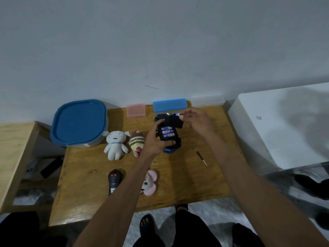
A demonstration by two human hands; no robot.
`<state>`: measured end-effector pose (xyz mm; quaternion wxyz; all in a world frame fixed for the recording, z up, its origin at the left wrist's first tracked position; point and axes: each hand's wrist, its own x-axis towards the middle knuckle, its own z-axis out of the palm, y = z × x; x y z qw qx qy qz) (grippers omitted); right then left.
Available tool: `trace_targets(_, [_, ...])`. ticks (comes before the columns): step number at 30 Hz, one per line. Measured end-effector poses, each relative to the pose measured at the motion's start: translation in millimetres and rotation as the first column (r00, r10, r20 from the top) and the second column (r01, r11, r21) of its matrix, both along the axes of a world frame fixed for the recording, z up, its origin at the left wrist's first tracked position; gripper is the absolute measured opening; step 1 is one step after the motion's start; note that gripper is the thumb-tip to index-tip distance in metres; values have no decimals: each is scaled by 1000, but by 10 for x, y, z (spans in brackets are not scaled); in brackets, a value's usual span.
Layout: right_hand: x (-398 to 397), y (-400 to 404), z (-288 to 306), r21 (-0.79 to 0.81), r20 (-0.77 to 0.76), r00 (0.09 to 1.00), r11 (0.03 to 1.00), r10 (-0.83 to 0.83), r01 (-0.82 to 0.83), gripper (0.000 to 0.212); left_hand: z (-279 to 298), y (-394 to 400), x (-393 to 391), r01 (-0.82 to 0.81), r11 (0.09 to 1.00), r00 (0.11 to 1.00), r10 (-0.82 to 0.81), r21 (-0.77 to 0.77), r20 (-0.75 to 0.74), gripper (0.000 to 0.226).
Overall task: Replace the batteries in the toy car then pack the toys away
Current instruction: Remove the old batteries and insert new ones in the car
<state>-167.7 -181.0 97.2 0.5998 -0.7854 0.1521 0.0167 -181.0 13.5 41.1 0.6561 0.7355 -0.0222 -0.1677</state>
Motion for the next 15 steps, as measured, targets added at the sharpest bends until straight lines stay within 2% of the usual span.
trace_targets(2, [-9, -70, -64, 3, 9, 992, 992, -129, 129, 11, 2, 23, 0, -1, 1000, 1000, 1, -11, -10, 94])
trace_targets(5, [-93, -160, -243, -140, -59, 969, 963, -239, 229, 9, 7, 30, -6, -3, 1000, 999, 2, -26, -37, 94])
trace_targets(8, [-273, -193, -512, -276, -193, 963, 952, -188, 131, 11, -29, 30, 9, -5, 1000, 1000, 4, -14, -30, 91])
trace_targets(12, [-520, -155, -916, -315, -311, 937, 947, -160, 57, 25, -67, 18, 32, 1, 1000, 999, -1, 8, -36, 81])
trace_targets(15, [-644, -88, -1117, -346, -361, 914, 937, -183, 51, 24, -78, 11, 49, -1, 1000, 999, 1, 8, -41, 80])
